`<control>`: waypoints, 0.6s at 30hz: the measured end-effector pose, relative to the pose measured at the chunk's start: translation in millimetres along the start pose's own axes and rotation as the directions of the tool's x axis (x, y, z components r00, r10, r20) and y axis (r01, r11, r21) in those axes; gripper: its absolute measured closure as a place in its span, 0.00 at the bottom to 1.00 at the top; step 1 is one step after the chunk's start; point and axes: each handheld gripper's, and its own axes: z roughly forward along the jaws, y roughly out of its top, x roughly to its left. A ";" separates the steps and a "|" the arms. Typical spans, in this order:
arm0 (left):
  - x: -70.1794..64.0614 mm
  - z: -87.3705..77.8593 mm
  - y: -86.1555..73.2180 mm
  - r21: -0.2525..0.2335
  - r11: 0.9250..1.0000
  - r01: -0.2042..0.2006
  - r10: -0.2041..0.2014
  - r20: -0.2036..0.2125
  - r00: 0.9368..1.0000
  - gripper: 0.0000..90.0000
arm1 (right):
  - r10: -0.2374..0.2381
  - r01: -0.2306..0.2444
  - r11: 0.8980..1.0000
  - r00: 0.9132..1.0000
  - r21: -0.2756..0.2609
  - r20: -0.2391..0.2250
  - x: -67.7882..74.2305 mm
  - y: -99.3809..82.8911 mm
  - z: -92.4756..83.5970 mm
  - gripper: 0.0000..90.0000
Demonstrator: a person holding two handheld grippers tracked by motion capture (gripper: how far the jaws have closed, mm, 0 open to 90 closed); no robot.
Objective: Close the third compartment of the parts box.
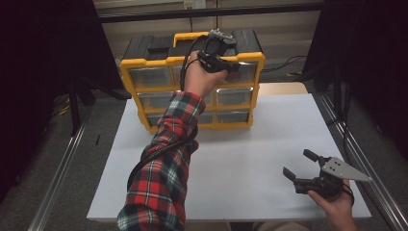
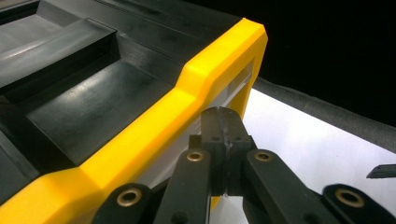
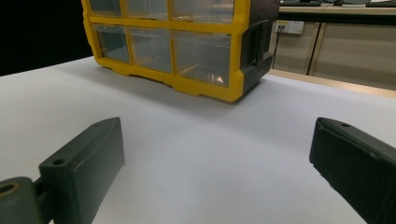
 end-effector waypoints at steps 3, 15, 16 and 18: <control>0.1 -1.6 -1.4 -0.013 1.000 0.013 -0.013 0.009 1.000 0.98 | 0.005 -0.005 1.000 1.000 0.001 -0.001 0.2 0.0 0.0 0.03; -5.9 -17.3 -16.2 -0.061 0.998 0.033 -0.031 0.035 0.999 0.79 | -0.002 0.002 1.000 1.000 0.004 -0.001 0.3 -0.2 0.2 0.03; -6.2 -18.7 -19.0 -0.069 0.997 0.033 -0.030 0.035 0.999 0.77 | -0.002 0.002 1.000 1.000 0.004 -0.003 0.4 -0.2 0.2 0.03; -6.8 -20.9 -25.3 -0.085 0.995 0.043 -0.039 0.054 0.998 0.71 | -0.004 0.004 1.000 1.000 0.002 -0.004 0.3 -0.2 0.4 0.03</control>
